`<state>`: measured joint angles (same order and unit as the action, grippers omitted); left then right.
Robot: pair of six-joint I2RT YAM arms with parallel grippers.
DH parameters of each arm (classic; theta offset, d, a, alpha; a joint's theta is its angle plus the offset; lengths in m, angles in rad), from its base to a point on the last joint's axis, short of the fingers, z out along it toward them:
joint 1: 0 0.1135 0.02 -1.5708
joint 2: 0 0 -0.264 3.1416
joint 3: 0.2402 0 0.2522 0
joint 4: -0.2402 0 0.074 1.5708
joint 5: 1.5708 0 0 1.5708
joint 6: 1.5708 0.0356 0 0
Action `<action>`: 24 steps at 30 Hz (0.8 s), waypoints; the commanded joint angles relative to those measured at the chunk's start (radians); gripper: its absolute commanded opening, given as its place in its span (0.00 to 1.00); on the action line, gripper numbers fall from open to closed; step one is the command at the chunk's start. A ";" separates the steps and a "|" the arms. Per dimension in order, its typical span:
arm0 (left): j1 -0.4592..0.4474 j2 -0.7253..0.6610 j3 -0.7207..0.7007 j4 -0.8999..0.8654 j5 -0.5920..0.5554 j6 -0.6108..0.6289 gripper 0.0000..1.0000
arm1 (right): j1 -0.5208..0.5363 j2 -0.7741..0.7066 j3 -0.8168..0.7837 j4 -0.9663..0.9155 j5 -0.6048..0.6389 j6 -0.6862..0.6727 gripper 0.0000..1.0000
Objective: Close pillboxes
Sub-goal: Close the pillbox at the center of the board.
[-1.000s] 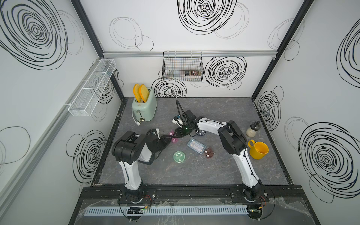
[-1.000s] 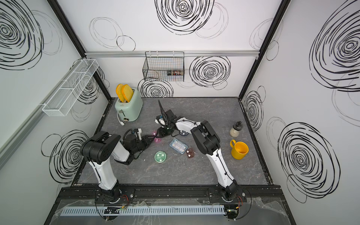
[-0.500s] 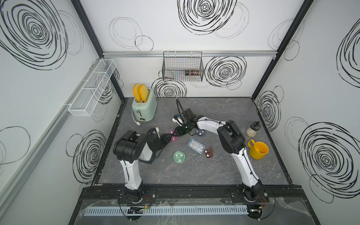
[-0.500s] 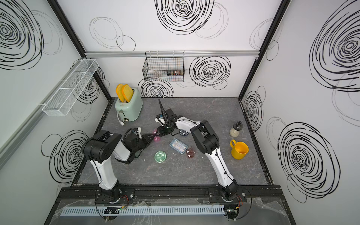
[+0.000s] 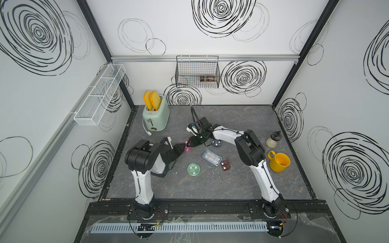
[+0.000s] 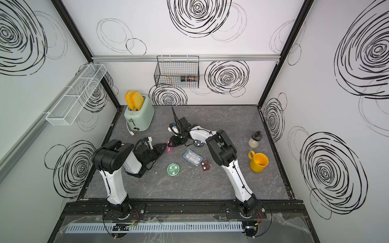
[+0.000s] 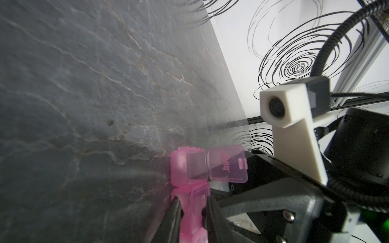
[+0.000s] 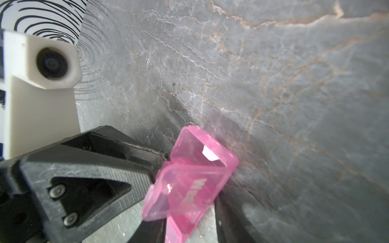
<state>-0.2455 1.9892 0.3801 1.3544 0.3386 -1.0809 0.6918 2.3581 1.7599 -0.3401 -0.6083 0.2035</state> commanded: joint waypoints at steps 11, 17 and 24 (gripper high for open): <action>-0.073 0.122 -0.016 -0.154 -0.030 0.043 0.24 | 0.028 0.067 -0.045 -0.010 0.043 0.072 0.33; -0.102 0.150 -0.028 -0.125 -0.033 0.024 0.24 | 0.034 0.068 -0.048 -0.005 0.039 0.087 0.31; -0.140 0.173 -0.062 -0.076 -0.041 -0.014 0.23 | 0.043 0.073 -0.048 -0.015 0.054 0.093 0.29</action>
<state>-0.3004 2.0609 0.3531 1.5162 0.1978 -1.0595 0.6876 2.3581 1.7542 -0.3187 -0.6136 0.2981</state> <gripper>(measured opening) 0.230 0.293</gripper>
